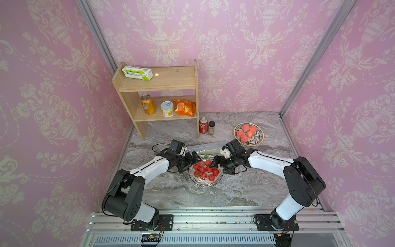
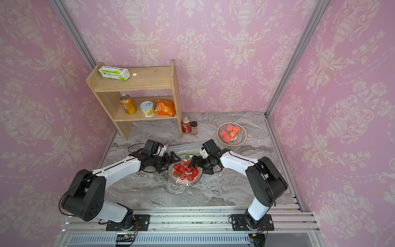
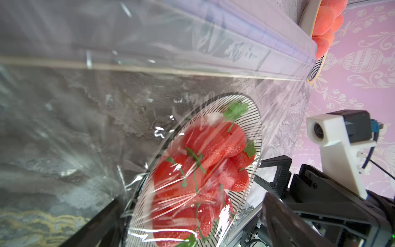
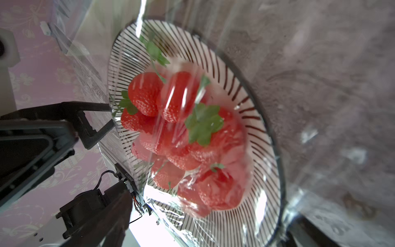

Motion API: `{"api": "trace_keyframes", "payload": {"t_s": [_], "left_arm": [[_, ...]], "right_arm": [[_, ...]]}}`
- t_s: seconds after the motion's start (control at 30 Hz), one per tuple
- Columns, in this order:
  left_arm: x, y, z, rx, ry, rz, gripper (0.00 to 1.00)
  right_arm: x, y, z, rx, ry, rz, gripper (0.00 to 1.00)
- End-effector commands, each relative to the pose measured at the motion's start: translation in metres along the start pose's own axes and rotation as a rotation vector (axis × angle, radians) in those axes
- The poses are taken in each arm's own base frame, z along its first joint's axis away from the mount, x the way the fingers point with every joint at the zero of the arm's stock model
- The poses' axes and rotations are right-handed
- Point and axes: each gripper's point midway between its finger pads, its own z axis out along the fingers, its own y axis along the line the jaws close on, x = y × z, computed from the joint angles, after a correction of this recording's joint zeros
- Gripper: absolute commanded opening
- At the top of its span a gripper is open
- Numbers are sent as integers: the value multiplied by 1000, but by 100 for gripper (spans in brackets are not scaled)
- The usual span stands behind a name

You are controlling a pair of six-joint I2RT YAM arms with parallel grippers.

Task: Wrap the plate with plastic wrap
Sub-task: Move the plate to the center of the board.

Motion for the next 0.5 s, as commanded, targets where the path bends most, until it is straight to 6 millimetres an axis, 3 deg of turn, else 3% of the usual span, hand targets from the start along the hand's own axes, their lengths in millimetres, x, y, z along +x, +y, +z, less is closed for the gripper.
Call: {"api": "trace_keyframes", "payload": {"t_s": [0.0,0.13,0.3,0.4,0.47], "left_arm": [[11,-3,-5,11,16,-16,99],[14,11,-6,-47,9,-11,99],[14,23,-18,-120,-11,15,99],[9,30,-38,-176,-44,46,99],[-2,33,-58,-187,-91,55,99]], "right_arm": [[6,10,-6,-42,-11,-5,100],[12,-3,-7,4,-15,9,100],[19,-27,-24,149,-32,-9,100],[17,-40,-50,287,-70,-60,100],[8,-34,-71,329,-134,-122,98]]}}
